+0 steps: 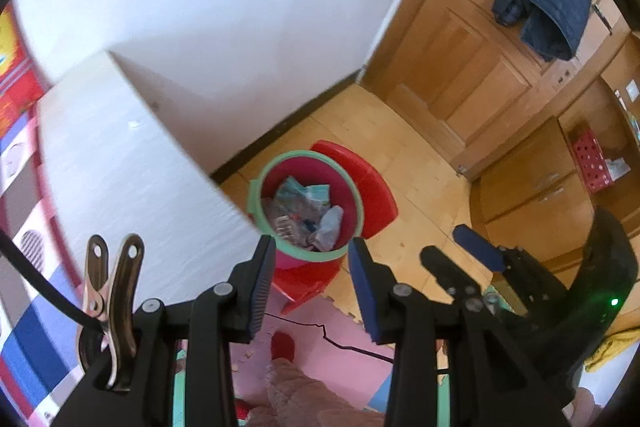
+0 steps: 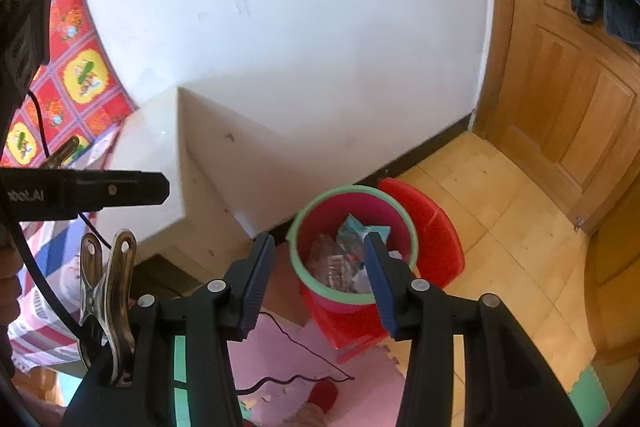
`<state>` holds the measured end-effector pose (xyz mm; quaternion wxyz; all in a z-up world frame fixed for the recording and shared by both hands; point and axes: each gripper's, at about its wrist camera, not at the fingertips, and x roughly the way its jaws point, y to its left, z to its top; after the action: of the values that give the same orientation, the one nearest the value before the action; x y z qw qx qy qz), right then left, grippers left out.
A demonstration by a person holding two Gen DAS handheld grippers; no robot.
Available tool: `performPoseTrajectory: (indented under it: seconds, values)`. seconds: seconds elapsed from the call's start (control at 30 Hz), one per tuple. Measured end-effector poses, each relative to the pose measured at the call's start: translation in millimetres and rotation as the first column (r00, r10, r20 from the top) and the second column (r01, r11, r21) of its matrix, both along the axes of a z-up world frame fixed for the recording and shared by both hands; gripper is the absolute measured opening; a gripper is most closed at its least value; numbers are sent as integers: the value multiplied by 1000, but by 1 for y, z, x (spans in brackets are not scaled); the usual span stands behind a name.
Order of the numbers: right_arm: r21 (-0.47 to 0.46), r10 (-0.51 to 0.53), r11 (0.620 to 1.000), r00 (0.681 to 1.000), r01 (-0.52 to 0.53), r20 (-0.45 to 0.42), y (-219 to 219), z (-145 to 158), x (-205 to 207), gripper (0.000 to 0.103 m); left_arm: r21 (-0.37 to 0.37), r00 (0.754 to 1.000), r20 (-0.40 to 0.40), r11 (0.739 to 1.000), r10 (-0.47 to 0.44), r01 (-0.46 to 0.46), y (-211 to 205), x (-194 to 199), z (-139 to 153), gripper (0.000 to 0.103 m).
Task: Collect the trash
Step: 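Move both open grippers away from the bucket back over the bed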
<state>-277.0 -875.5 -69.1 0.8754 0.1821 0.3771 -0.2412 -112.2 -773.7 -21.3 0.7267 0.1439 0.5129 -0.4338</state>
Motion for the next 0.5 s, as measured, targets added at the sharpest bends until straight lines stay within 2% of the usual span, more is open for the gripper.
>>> performPoseTrajectory:
  seconds: [0.27,0.5]
  values:
    - [-5,76,997,995,-76,65,49,34,8,47,-4,995,14,995,102,-102,66,7,16,39]
    - [-27,183,983,979,-181,87,101,55,25,47,0,983,16,983,183,-184,124,11,26,39]
